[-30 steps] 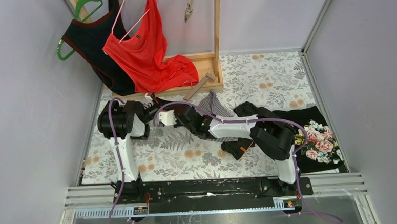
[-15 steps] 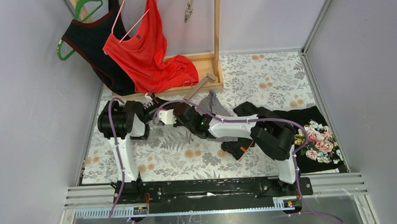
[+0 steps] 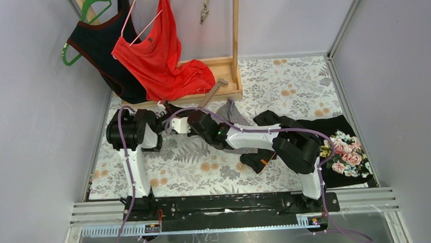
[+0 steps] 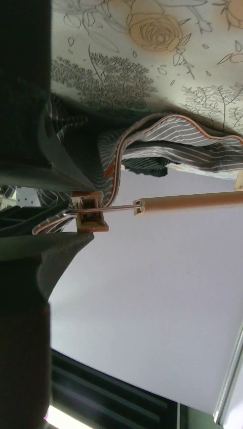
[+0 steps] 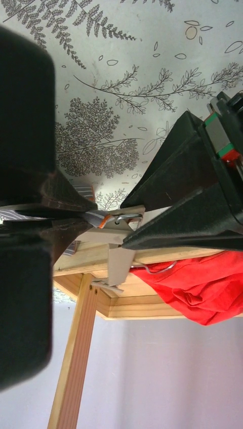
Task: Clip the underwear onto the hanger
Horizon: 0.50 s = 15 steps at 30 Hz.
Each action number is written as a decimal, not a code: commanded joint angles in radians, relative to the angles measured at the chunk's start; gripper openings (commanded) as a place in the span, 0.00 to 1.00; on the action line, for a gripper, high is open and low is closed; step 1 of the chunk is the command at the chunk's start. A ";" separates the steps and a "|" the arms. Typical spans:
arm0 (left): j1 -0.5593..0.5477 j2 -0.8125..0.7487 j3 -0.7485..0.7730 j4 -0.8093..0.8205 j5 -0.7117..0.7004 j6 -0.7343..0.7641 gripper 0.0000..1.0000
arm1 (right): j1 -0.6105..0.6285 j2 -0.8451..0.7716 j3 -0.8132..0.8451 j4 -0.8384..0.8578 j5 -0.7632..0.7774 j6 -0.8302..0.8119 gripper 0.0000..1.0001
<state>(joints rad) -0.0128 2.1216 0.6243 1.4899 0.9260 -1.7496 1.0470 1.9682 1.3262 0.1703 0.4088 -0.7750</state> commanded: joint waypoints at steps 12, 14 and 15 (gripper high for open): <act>-0.004 0.033 0.016 0.104 0.045 -0.009 0.57 | -0.008 -0.029 0.021 0.056 -0.006 0.021 0.46; -0.004 0.038 0.020 0.104 0.045 -0.009 0.57 | -0.008 -0.055 0.003 0.068 -0.020 0.037 0.53; -0.004 0.041 0.021 0.104 0.044 -0.008 0.57 | -0.008 -0.068 -0.006 0.076 -0.025 0.044 0.55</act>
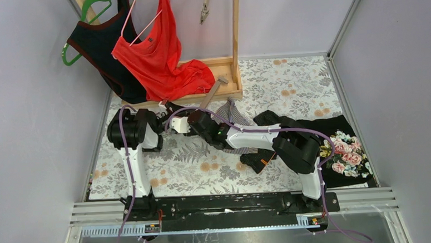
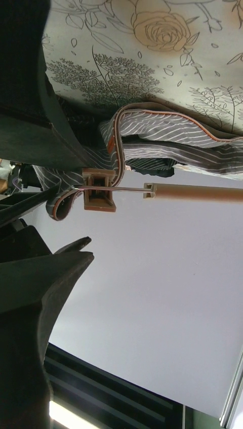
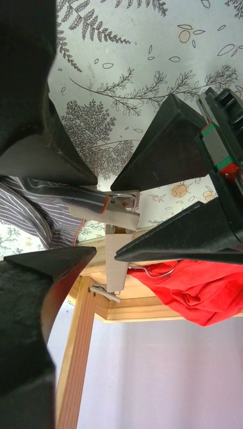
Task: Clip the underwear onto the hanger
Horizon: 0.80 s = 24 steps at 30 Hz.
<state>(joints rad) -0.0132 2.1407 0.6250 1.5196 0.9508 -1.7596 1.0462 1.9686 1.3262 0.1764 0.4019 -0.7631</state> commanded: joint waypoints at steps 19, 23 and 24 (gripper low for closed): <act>0.049 0.033 -0.057 0.073 -0.026 0.037 0.57 | -0.125 -0.336 -0.112 -0.016 0.156 0.387 0.80; 0.091 -0.017 -0.107 0.012 -0.061 0.081 0.57 | -0.171 -0.315 -0.123 -0.062 0.120 0.516 0.81; 0.102 -0.036 -0.119 -0.028 -0.072 0.107 0.57 | -0.182 -0.314 -0.128 -0.067 0.096 0.542 0.81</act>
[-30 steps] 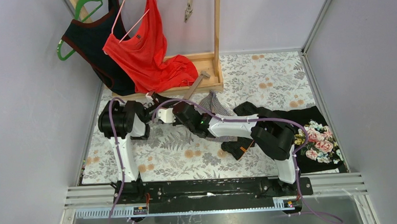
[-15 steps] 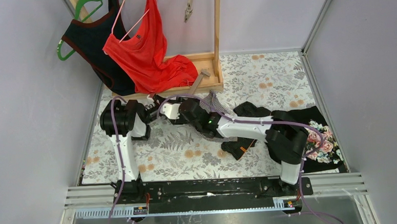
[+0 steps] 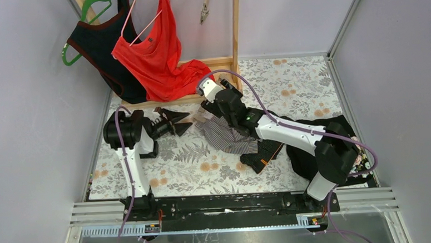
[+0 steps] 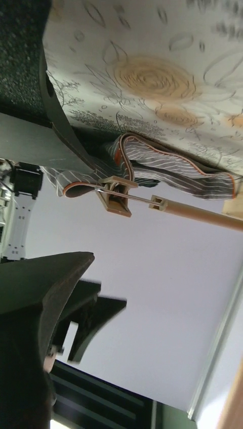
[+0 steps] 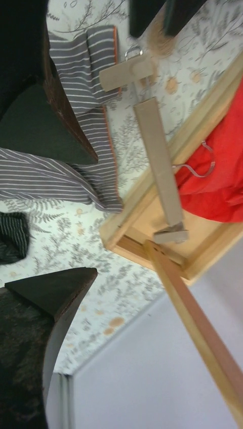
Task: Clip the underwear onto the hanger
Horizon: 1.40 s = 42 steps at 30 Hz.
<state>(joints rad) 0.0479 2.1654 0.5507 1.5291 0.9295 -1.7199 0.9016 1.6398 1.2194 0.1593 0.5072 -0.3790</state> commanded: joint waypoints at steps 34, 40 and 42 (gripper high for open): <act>0.092 -0.504 0.024 -0.673 -0.187 0.415 0.59 | -0.066 0.265 -0.013 0.024 -0.373 0.400 0.78; 0.046 -0.501 0.073 -0.891 -0.211 0.593 0.59 | -0.066 0.182 -0.047 0.013 -0.304 0.374 0.80; 0.013 -0.488 0.086 -0.937 -0.235 0.629 0.60 | -0.067 0.155 -0.047 0.000 -0.276 0.371 0.80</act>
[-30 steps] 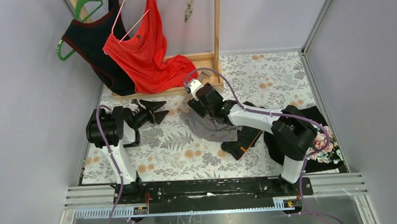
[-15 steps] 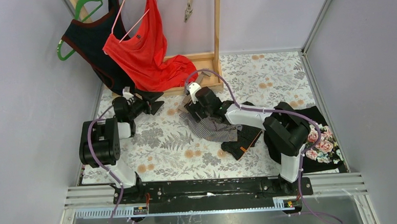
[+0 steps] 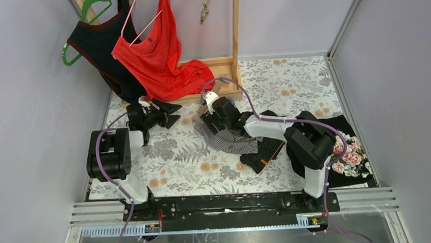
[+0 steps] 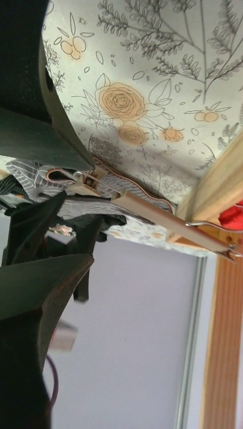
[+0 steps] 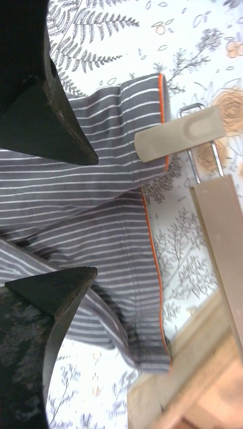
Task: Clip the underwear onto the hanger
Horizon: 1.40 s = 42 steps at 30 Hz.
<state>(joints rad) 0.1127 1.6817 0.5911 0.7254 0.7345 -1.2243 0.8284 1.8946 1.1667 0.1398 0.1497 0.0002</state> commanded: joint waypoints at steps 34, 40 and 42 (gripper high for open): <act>-0.243 0.368 0.141 0.386 -0.036 -0.010 0.43 | -0.013 -0.337 -0.159 0.078 0.161 -0.051 0.82; -0.243 0.383 0.096 0.597 -0.015 -0.081 0.14 | -0.038 -0.334 -0.169 0.075 0.171 -0.050 0.81; -0.243 0.382 0.079 0.650 -0.003 -0.101 0.06 | -0.060 -0.333 -0.167 0.067 0.163 -0.035 0.81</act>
<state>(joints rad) -0.1257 2.0499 0.7033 1.1503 0.6979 -1.2686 0.8074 1.6032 0.9989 0.1703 0.2810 -0.0425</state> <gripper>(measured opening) 0.160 0.815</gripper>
